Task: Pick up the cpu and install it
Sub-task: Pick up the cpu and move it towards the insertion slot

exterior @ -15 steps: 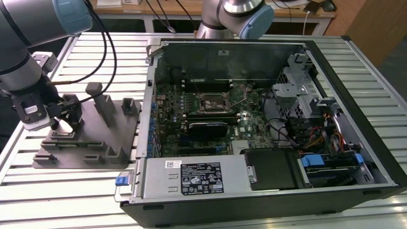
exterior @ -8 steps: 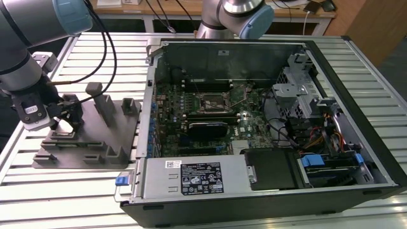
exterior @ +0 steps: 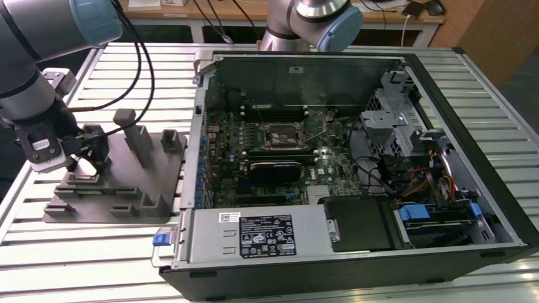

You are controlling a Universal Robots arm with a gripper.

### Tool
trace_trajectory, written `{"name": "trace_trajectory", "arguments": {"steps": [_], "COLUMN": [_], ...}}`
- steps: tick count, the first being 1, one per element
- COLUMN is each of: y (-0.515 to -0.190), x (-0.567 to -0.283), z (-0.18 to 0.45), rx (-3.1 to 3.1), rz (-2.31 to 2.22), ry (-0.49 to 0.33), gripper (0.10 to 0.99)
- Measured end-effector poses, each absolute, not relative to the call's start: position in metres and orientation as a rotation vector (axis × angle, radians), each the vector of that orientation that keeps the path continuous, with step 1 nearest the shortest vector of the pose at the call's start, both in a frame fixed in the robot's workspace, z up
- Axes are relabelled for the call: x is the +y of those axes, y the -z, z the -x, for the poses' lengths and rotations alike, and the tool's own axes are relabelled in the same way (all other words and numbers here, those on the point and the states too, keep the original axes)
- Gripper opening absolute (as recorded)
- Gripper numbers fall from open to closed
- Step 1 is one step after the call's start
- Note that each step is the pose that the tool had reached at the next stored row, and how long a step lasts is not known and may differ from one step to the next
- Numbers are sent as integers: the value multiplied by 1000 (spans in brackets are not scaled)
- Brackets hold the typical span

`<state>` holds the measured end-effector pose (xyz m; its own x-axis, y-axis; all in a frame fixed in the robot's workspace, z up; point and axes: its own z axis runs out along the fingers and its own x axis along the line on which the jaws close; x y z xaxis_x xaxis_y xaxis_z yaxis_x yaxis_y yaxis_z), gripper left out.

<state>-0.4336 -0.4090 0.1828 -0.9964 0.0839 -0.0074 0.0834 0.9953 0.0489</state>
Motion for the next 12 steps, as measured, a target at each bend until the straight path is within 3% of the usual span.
{"name": "trace_trajectory", "arguments": {"steps": [1,2,12], "y": [-183,-183,-187], "x": [-409,-409,-409], "z": [434,434,434], "rx": [3129,3129,3128], "rz": [-131,-131,-131], "ry": [-76,-76,-76], "gripper": [600,541,541]}}
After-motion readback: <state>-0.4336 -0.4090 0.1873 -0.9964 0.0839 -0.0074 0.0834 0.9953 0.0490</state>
